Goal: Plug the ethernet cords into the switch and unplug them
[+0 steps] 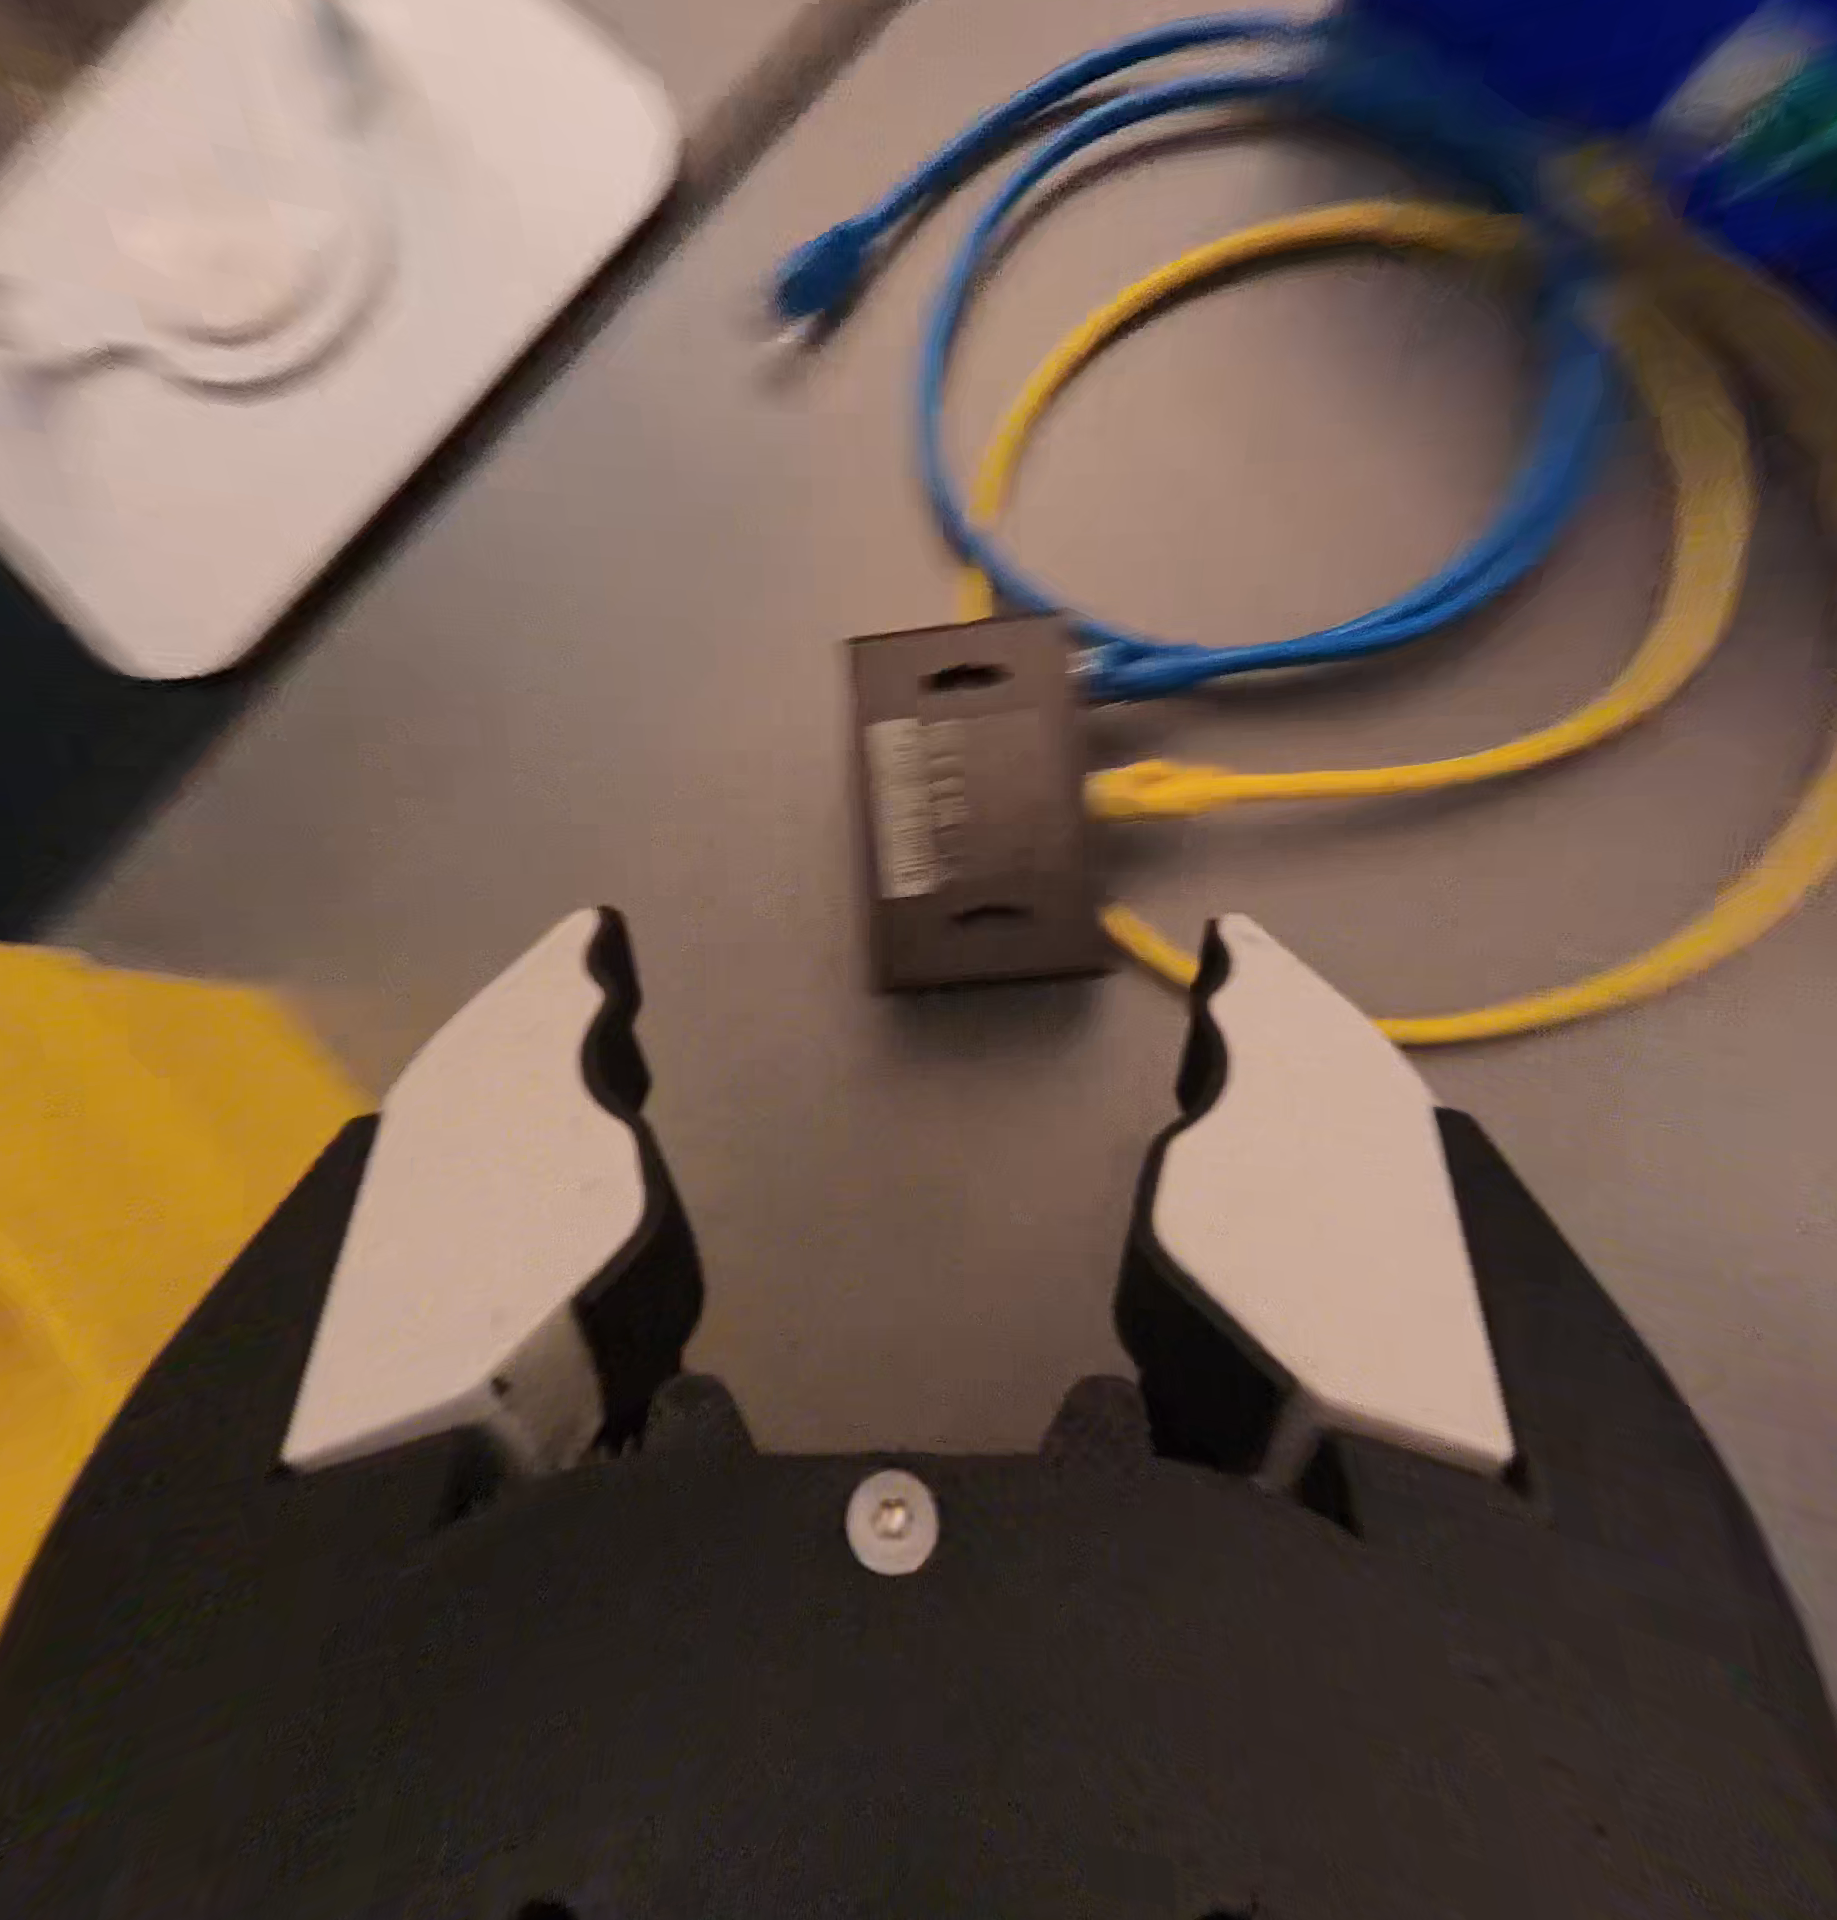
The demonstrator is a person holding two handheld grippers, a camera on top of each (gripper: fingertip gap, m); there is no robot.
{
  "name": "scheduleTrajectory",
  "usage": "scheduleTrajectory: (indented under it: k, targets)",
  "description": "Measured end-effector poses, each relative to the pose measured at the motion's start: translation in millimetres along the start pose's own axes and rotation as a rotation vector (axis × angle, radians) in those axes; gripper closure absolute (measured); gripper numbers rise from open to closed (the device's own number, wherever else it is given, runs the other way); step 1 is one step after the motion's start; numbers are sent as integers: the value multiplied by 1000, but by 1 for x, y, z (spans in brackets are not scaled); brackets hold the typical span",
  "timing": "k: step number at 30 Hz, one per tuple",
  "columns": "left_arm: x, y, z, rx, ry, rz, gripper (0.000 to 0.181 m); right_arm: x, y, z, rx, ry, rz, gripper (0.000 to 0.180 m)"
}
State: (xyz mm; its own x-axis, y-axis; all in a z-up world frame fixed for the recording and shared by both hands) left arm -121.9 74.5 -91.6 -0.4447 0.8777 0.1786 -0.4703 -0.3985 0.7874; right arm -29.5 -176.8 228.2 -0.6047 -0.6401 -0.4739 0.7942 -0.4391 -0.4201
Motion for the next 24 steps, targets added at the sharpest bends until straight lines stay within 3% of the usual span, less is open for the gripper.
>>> scheduleTrajectory:
  k: [2, 7, 14, 18, 20, 24]
  targets:
    - [3, -10, -10, 60, -31, 40, 85, 1, 0, 1, -2, 7, 4, 169]
    - [-33, -28, -20, 135, 6, -201, 88, 4, 0, 2, 12, 29, 11, 169]
    - [-71, 0, -33, 228, -183, -358, 112, 1, 5, 7, -8, 19, 13, 169]
    - [-70, -4, -10, 115, -410, -302, 101, 0, 10, 12, -21, 25, 14, 169]
    - [-70, -9, -5, 153, -580, -298, 81, -1, 13, 13, -30, 21, 16, 169]
    - [-57, -28, -13, 353, -814, -305, 74, -4, 18, 14, -39, 5, 20, 169]
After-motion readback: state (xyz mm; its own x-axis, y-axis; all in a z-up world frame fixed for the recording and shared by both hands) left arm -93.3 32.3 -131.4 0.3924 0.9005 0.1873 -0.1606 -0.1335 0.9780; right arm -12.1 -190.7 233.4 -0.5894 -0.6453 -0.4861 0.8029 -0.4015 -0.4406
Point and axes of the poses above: each gripper's, where its closed fingertips meet, y back along the fingers, z out of its top, x = y × z across the jaws, the point moved 1 cm from there along y, back along the fingers, and after that the axes turned 2 degrees about z, right-handed, at the moved point
